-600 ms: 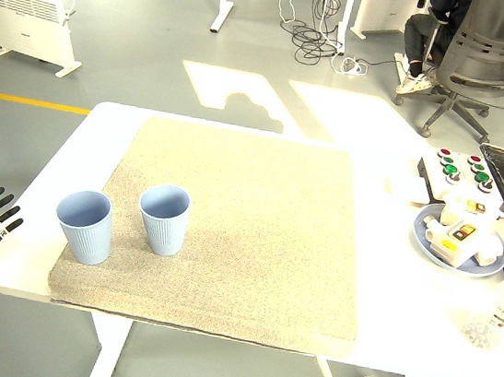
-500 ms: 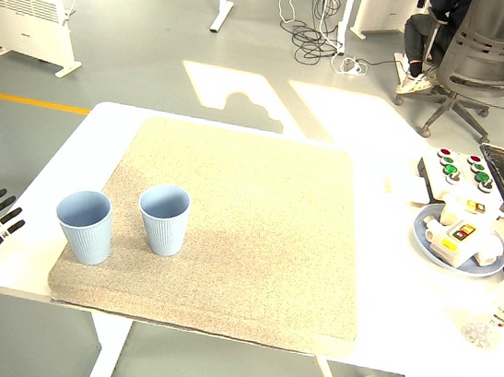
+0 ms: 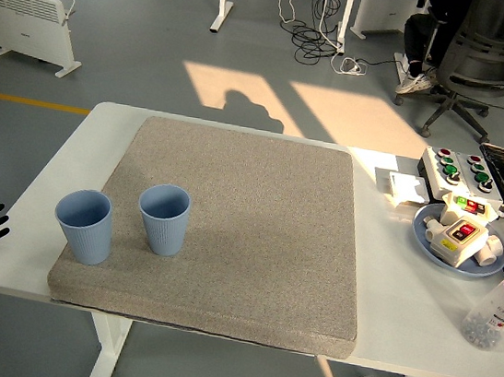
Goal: Push cup pick cup insert cup
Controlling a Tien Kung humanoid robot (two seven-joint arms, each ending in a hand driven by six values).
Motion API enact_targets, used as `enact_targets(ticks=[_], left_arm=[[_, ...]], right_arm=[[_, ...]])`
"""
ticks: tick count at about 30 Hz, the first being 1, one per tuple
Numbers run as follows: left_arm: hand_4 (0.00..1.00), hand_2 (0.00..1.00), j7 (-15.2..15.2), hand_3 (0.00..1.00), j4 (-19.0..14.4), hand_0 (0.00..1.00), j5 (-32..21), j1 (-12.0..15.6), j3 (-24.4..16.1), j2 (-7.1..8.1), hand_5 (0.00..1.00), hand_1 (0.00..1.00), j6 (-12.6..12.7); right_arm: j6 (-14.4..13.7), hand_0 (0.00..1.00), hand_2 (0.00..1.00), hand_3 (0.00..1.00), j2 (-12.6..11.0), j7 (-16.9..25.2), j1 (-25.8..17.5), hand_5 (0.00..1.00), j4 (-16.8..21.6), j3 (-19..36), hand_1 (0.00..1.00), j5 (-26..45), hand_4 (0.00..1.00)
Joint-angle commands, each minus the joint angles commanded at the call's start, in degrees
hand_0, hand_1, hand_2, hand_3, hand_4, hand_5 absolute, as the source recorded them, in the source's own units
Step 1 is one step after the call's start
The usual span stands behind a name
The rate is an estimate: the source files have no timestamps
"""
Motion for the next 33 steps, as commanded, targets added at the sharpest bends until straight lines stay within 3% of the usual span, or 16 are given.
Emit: enact_targets(ticks=[1, 2, 7, 8, 10, 15, 19, 20, 26, 31, 33], left_arm=[[0.616, 0.709, -1.2, 0.625, -1.2, 0.685, 1.2, 1.1, 0.8, 0.4, 0.998, 0.727, 1.3], [0.604, 0.484, -2.1, 0.436, -2.1, 0.337, 2.2, 2.0, 1.4, 0.64, 0.998, 0.502, 2.1], [0.604, 0.484, -6.3, 0.436, -6.9, 0.337, 9.5, 6.8, 4.4, 1.36, 0.998, 0.502, 6.3], [0.599, 0.44, -6.9, 0.381, -7.8, 0.28, 10.5, 7.6, 5.0, 1.44, 0.998, 0.44, 7.0], [0.599, 0.44, -8.9, 0.381, -10.5, 0.28, 11.3, 9.4, 6.7, 1.72, 0.998, 0.44, 9.1], [0.568, 0.429, -12.2, 0.368, -16.9, 0.276, 13.5, 13.0, 13.0, 3.05, 0.998, 0.432, 11.1], [0.568, 0.429, -14.2, 0.368, -20.4, 0.276, 16.4, 14.2, 17.7, 3.54, 0.998, 0.432, 12.6], [0.478, 0.427, -14.5, 0.368, -20.8, 0.285, 16.8, 14.2, 18.4, 3.57, 0.998, 0.428, 12.8], [0.486, 0.429, -17.1, 0.371, -21.5, 0.298, 16.5, 12.9, 22.3, 3.65, 0.998, 0.431, 15.4], [0.486, 0.429, -17.7, 0.371, -19.7, 0.298, 16.4, 11.2, 24.4, 3.59, 0.998, 0.431, 15.9], [0.51, 0.431, -17.7, 0.372, -19.1, 0.346, 16.7, 10.8, 25.0, 3.49, 0.998, 0.438, 15.8]], right_arm=[[0.0, 0.748, 0.683, 0.608, 0.1, 0.1, 0.0, 0.387, 0.0, -0.1, 0.691, 0.1, 0.197], [-0.1, 0.747, 0.681, 0.607, 0.1, 0.1, 0.0, 0.387, 0.0, -0.1, 0.691, 0.2, 0.197], [-0.5, 0.747, 0.681, 0.607, 0.1, 0.5, 0.3, 0.387, -0.1, -0.9, 0.691, 1.7, 0.197], [-0.6, 0.747, 0.678, 0.607, 0.1, 0.6, 0.4, 0.386, -0.2, -1.0, 0.691, 2.0, 0.196], [-0.8, 0.747, 0.678, 0.607, 0.1, 0.7, 0.6, 0.386, -0.2, -1.2, 0.691, 2.5, 0.196], [-0.9, 0.745, 0.676, 0.607, 0.1, 0.7, 0.9, 0.386, -0.2, -1.2, 0.69, 2.4, 0.196], [-1.1, 0.745, 0.676, 0.607, 0.1, 0.8, 1.0, 0.386, -0.2, -1.3, 0.69, 2.6, 0.196], [-1.1, 0.746, 0.675, 0.605, 0.1, 0.8, 1.0, 0.39, -0.2, -1.4, 0.69, 2.7, 0.196], [-1.3, 0.745, 0.675, 0.604, 0.0, 0.9, 1.2, 0.391, -0.1, -1.5, 0.689, 3.3, 0.195], [-1.3, 0.745, 0.675, 0.604, 0.1, 0.8, 1.2, 0.391, -0.1, -1.5, 0.689, 3.4, 0.195], [-1.3, 0.745, 0.674, 0.603, 0.1, 0.8, 1.2, 0.389, -0.1, -1.5, 0.687, 3.3, 0.192]])
